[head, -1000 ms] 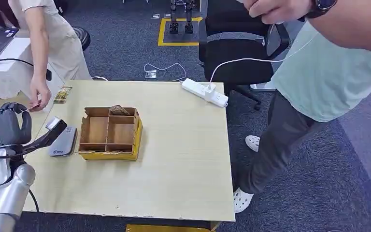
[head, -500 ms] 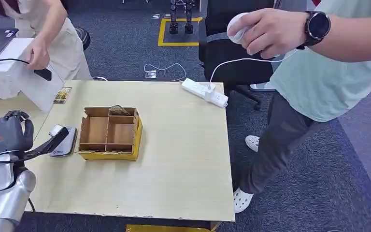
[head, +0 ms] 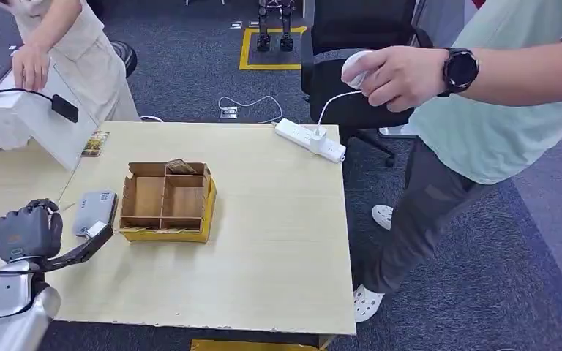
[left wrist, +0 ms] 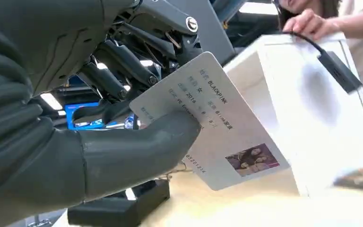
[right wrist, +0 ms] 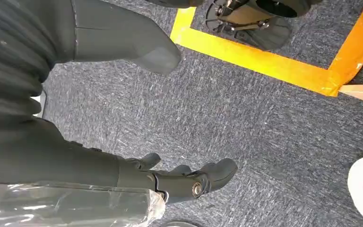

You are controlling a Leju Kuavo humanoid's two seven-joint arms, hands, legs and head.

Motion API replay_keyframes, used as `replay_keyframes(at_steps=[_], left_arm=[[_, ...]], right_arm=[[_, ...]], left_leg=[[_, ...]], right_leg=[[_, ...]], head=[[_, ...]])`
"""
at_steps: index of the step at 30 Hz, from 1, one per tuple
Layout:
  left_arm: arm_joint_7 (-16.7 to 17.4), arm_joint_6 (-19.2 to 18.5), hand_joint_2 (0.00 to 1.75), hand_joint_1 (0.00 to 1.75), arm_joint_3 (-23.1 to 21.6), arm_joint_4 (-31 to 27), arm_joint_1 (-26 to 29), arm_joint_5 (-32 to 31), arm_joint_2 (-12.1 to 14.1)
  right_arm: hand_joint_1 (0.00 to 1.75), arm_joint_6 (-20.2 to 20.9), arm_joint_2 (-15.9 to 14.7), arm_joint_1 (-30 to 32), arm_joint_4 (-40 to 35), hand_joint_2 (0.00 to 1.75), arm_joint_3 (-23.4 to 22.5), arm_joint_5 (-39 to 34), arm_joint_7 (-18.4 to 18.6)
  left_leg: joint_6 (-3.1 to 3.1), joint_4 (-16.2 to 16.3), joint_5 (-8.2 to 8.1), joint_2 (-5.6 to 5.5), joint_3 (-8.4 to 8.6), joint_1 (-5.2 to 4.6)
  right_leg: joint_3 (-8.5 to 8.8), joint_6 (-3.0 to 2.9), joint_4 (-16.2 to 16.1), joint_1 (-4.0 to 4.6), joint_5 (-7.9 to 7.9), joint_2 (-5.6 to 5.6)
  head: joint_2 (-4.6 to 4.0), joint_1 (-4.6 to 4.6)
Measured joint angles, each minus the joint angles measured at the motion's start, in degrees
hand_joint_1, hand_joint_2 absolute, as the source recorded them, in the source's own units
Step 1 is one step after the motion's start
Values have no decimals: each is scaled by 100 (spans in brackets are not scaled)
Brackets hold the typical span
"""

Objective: Pass the card to the sensor for recognition and then transmit it.

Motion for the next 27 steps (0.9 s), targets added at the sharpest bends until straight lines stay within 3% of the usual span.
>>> replay_keyframes(at_steps=[4,8,17,27], left_arm=[[-26,184,175,175,-15,77,49,13,-127],[-173,724,175,175,-15,157,39,68,-284],[-619,750,175,175,558,155,-231,-656,-791],[-555,750,175,175,951,411,-570,-1069,-986]], right_arm=[[0,-2,0,-2,0,175,0,22,4],[0,-20,0,-2,0,175,0,35,7],[0,-33,0,-4,0,175,0,81,50],[0,-11,7,-9,-2,175,35,100,101]], left_leg=[[0,0,0,-2,0,0],[0,0,0,-2,0,0],[-4,0,3,-4,1,1],[-5,0,3,-8,0,1]], right_leg=[[0,0,0,0,0,-2],[0,0,0,0,0,-2],[1,-1,0,0,1,-3],[1,-1,3,0,1,-6]], head=[[0,0],[0,0],[0,0],[0,0]])
